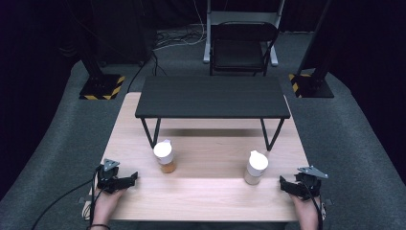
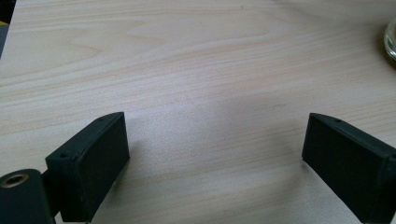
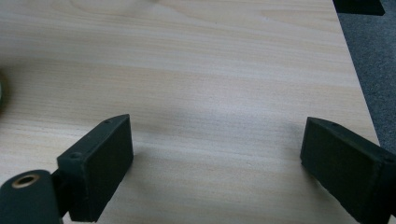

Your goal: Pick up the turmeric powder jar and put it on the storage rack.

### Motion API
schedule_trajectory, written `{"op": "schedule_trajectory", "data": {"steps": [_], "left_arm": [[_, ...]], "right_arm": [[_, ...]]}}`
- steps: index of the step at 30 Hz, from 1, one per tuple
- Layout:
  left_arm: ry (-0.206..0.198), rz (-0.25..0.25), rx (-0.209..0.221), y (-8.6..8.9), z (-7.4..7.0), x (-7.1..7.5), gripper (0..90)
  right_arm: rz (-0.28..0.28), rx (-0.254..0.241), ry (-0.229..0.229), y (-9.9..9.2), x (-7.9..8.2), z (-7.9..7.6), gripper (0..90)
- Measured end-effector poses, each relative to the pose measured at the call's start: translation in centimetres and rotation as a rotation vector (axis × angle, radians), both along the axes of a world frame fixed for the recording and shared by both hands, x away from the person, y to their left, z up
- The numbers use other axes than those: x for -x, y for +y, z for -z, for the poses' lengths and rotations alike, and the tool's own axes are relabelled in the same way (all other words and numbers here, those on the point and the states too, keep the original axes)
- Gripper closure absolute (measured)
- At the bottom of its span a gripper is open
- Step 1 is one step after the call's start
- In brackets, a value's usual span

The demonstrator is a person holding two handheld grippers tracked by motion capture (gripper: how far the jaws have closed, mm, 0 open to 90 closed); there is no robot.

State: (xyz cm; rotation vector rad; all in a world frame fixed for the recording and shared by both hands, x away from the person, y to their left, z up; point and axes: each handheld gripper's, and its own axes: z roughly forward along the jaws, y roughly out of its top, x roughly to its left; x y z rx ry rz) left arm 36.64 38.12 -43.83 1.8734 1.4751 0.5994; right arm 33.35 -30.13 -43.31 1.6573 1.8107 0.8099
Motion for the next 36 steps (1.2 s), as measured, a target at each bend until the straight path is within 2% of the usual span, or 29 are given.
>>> {"op": "schedule_trajectory", "data": {"steps": [5,11,20,31,36], "left_arm": [[-0.001,0.007,0.007,0.1,-0.4,0.2,6.9],[-0.034,0.021,0.015,-0.3,-1.3,0.9,7.1],[-0.066,0.045,-0.008,-1.1,-3.1,1.9,7.2],[-0.128,0.086,0.008,-2.3,-4.7,3.3,7.7],[-0.139,0.105,0.011,-2.8,-5.4,3.6,7.7]], "right_arm": [[0.000,0.000,0.000,0.0,0.0,0.0,8.2],[-0.001,0.001,-0.001,0.0,0.0,0.0,8.2],[-0.001,0.001,0.000,0.0,0.0,0.0,8.2],[0.000,0.001,0.000,0.0,0.0,0.0,8.2],[0.000,0.001,0.000,0.0,0.0,0.0,8.2]]}}
